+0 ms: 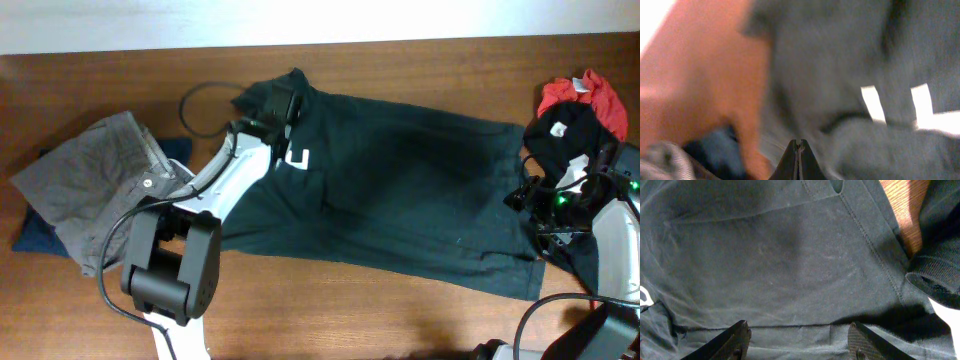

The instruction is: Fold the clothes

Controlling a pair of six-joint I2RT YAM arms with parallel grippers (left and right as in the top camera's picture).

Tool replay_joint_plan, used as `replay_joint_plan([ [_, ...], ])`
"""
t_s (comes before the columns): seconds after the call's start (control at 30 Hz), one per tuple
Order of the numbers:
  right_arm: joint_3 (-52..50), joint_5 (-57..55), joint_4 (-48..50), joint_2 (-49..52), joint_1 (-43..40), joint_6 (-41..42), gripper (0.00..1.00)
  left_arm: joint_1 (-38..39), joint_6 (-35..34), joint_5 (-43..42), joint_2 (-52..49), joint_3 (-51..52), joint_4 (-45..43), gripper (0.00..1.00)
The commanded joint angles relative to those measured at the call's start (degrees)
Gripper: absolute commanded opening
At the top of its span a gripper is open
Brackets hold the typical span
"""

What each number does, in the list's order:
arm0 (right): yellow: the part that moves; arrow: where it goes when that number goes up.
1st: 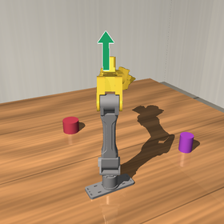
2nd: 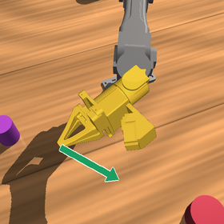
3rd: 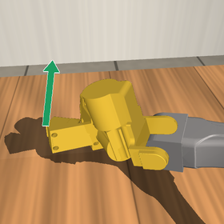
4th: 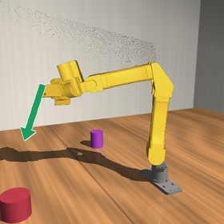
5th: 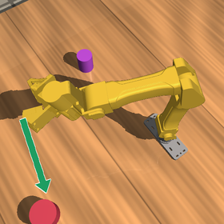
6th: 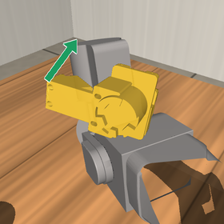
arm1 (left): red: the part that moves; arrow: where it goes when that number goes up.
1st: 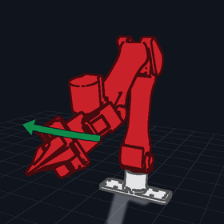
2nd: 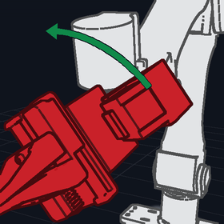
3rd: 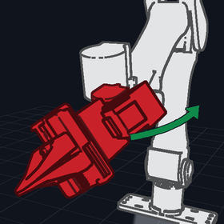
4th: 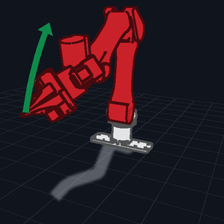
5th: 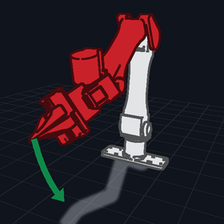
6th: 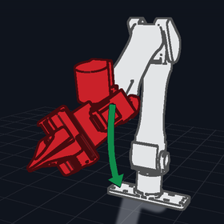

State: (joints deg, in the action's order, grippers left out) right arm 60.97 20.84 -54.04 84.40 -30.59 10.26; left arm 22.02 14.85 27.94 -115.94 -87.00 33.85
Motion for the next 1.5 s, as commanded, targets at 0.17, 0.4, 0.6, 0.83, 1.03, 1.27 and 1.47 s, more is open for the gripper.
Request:
replay_joint_plan([
  [0.17, 0.9, -0.7, -0.2, -0.8, 0.3, -0.7, 0.76, -5.3, -4.1, -30.2, -0.4, -15.0, 3.3, 0.24],
  [0.4, 0.9, -0.5, -0.2, -0.8, 0.3, -0.6, 0.82, -12.1, -9.7, -50.9, -7.3, -19.7, 1.8, 0.35],
  [0.6, 0.9, -0.5, -0.2, -0.8, 0.3, -0.6, 0.83, -14.6, -10.4, -55.1, -16.8, -29.7, 4.6, 0.43],
  [0.83, 0.9, -0.5, -0.2, -0.8, 0.3, -0.6, 0.83, -16.5, -14.3, -55.5, -25.8, -38.8, 1.0, 0.53],
  [1.03, 0.9, -0.5, -0.1, -0.8, 0.3, -0.6, 0.83, -15.5, -20.7, -58.7, -28.9, -39.1, -11.8, 0.53],
  [1.27, 0.9, -0.5, 0.7, -0.8, 0.3, -0.6, 0.83, -10.9, -19.6, -53.8, -32.5, -39.1, -20.4, 0.54],
  [1.47, 0.9, -0.5, 0.7, -0.8, 0.3, -0.6, 0.83, -8.1, -19.1, -46.5, -35.8, -39.1, -20.7, 0.54],
])
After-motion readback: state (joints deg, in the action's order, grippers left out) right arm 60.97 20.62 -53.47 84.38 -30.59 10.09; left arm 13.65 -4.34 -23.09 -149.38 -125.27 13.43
